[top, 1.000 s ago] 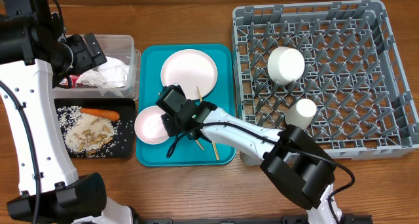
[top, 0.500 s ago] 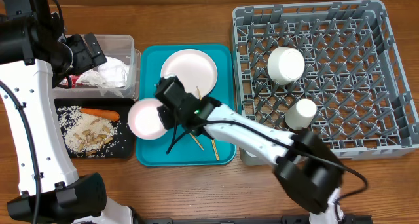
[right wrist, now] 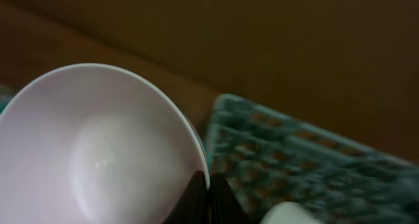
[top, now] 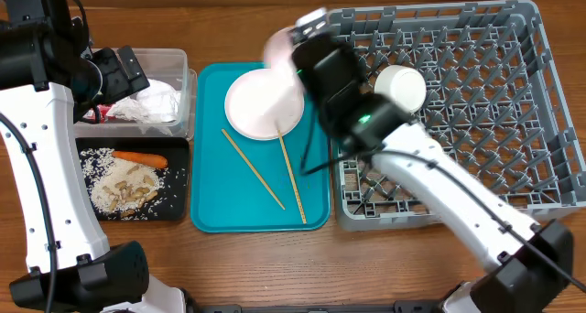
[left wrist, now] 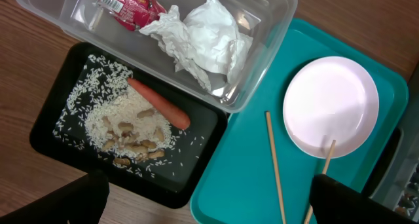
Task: Sort waste into correct bins and load items into the dishwasher
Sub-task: 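Carry the pink bowl into the rack's upper right and release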
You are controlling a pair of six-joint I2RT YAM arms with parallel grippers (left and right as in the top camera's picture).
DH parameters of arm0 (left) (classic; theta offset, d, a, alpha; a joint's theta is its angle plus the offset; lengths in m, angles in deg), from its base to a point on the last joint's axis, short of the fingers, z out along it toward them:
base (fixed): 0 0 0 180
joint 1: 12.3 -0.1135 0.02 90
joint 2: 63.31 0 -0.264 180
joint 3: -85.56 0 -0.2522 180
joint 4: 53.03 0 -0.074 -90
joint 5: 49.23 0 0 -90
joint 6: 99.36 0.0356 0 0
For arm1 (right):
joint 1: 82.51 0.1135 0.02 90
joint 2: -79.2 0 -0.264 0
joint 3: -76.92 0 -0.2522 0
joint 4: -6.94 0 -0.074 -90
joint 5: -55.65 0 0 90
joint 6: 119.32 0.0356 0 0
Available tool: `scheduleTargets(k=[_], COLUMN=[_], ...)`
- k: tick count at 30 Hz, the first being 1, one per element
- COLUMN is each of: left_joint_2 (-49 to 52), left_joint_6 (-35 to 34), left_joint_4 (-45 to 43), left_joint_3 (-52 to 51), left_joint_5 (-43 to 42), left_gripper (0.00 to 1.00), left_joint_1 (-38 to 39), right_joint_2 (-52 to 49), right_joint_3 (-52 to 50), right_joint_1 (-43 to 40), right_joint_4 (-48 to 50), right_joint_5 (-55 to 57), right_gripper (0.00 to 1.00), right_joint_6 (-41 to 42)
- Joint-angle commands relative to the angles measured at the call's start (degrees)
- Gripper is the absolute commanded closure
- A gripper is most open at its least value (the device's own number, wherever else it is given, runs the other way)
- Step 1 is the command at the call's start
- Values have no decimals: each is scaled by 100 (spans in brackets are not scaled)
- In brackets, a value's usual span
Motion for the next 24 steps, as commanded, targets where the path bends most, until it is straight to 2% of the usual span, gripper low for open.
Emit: scheduleTargets(k=[1, 6, 13, 17, 21, 24], left_joint_2=[9, 9, 9, 9, 9, 9], left_joint_6=[-55, -55, -55, -55, -55, -55], left_joint_4=[11, 11, 11, 11, 11, 11], left_joint_3=[-11, -11, -11, -11, -11, -11], left_joint_5=[13, 13, 13, 13, 13, 13], left_gripper=[0, 0, 0, 0, 0, 0], left_joint_1=[4, 4, 4, 4, 4, 4], right_joint_2=[129, 127, -96, -448, -909, -1147], right_joint_3=[151, 151, 151, 151, 151, 151], right_joint_1=[-831, -1875, -3453, -3897, -4002, -3954], right_joint_4=[4, -31, 216, 592, 1757, 2271], right_joint_5=[1196, 1526, 966, 1119, 1530, 1530], right_gripper=[96, 96, 96, 96, 96, 96], right_joint_6=[-2319, -3058, -3886, -4966, -6054, -6723])
